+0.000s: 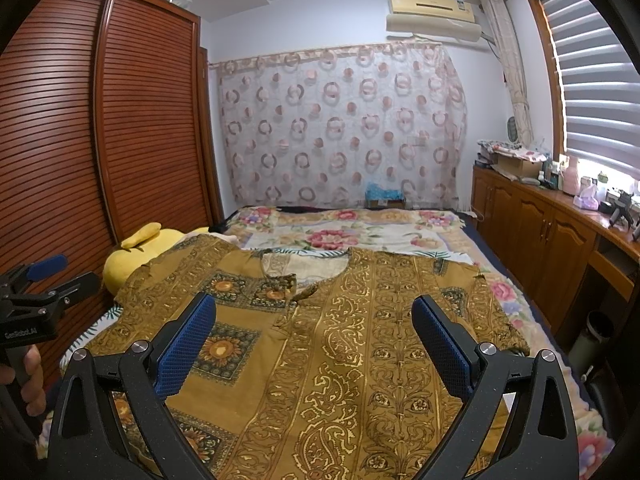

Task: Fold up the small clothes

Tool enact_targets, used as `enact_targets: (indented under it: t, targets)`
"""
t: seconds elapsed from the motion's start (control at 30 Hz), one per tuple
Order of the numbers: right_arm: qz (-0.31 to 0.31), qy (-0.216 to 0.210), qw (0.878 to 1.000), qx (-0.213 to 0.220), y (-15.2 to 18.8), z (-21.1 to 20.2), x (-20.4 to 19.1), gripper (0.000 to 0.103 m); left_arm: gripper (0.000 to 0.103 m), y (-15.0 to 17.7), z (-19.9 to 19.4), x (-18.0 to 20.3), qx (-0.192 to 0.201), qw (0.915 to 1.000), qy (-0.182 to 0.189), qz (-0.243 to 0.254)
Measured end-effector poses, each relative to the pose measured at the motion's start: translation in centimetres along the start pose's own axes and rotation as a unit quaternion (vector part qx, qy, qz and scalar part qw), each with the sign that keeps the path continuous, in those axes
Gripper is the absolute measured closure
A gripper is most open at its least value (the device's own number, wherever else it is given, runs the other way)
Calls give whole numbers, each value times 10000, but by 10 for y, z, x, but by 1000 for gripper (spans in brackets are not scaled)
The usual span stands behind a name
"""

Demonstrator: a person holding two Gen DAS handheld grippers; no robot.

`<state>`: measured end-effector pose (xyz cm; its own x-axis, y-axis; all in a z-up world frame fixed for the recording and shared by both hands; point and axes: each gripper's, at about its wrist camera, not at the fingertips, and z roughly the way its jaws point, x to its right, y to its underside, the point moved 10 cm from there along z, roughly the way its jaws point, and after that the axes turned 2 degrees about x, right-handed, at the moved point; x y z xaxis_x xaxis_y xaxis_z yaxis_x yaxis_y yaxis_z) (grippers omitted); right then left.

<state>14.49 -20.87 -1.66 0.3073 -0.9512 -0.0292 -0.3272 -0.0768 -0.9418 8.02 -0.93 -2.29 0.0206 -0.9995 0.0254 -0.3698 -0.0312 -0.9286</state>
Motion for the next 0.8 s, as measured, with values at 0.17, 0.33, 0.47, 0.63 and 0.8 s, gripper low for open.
enact_targets:
  t: [0.17, 0.33, 0.47, 0.63, 0.8]
  targets:
    - [3, -4, 10000, -1, 0, 0, 0, 3, 0, -1, -1, 1, 11, 10000, -6, 1]
    - [4, -7, 10000, 1, 0, 0, 0, 3, 0, -6, -4, 3, 21, 10000, -3, 2]
    - [10, -3, 10000, -4, 0, -1, 0, 3, 0, -12, -3, 4, 20, 10000, -1, 7]
    - [9, -8, 10000, -2, 0, -1, 0, 3, 0, -10, -3, 4, 36, 10000, -7, 18]
    - [7, -5, 10000, 2, 0, -1, 0, 3, 0, -10, -3, 4, 42, 10000, -9, 18]
